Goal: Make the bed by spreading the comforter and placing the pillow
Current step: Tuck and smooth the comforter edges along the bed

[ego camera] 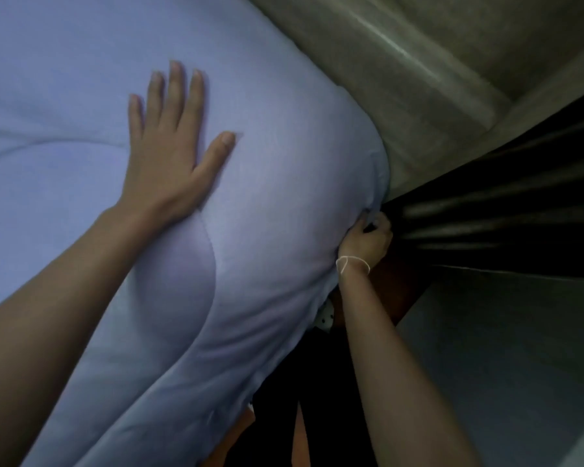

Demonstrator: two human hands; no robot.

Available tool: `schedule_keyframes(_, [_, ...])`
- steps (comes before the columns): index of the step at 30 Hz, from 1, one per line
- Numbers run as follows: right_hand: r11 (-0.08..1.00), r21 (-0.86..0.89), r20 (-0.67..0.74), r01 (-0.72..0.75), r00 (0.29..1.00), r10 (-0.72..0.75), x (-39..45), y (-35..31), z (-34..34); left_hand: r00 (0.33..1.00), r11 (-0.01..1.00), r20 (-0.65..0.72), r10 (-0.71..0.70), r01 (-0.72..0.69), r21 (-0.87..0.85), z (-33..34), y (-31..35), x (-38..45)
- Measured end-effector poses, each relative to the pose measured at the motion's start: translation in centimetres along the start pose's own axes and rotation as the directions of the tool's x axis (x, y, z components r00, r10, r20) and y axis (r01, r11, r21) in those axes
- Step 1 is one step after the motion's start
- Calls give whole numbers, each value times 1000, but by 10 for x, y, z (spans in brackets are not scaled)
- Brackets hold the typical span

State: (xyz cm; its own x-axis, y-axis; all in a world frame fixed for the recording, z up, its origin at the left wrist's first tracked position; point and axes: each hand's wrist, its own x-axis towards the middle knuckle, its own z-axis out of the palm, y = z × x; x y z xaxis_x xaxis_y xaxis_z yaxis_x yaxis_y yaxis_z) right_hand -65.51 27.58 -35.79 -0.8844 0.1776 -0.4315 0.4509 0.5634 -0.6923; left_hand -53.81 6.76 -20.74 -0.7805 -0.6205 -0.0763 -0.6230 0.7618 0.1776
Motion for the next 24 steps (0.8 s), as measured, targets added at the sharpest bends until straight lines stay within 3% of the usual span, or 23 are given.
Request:
schedule_keyframes(2, [963, 175, -2, 205, 978, -208, -16, -18, -8, 999, 995, -32, -6, 3, -101, -8, -4, -5])
schedule_keyframes(4, [909, 231, 118, 346, 918, -379, -32, -23, -1, 996, 994, -81, -40, 32, -104, -14, -6, -18])
schedule_keyframes(5, [915, 219, 193, 340, 904, -382, -34, -17, 4, 994, 996, -88, -61, 55, -69, -13, -7, -28])
schedule_keyframes(7, [963, 185, 296, 196, 923, -245, -26, 3, 11, 993, 994, -63, -102, 103, 19, -7, -10, -53])
schedule_keyframes(9, [999, 27, 349, 37, 936, -44, -12, 16, 10, 994, 991, -31, -104, 106, 80, 0, -12, -73])
schedule_keyframes(10, [996, -85, 337, 35, 942, -4, -8, 19, 6, 995, 991, -26, -94, 96, 94, 3, -13, -80])
schedule_keyframes(11, [984, -152, 297, 92, 954, -43, -9, 18, 0, 996, 991, -28, -85, 88, 103, 5, -12, -84])
schedule_keyframes(13, [946, -81, 185, 313, 938, -294, -27, 2, -16, 996, 989, -45, -78, 83, 122, 7, -6, -91])
schedule_keyframes(16, [741, 102, 152, 664, 726, -671, -67, -24, -28, 1000, 979, -27, 12, -6, 202, 22, 13, -116])
schedule_keyframes(18, [643, 28, 270, 765, 614, -742, -80, -17, -24, 991, 956, 8, 132, -129, 264, 37, 23, -142])
schedule_keyframes(19, [649, -9, 326, 761, 616, -717, -80, -9, -23, 982, 941, 29, 189, -189, 281, 41, 26, -155])
schedule_keyframes(21, [744, -36, 391, 667, 695, -603, -72, 12, -25, 954, 913, 79, 288, -298, 280, 47, 30, -175])
schedule_keyframes(24, [797, -181, 398, 576, 784, -476, -76, 21, -41, 931, 900, 102, 351, -365, 238, 35, 28, -195])
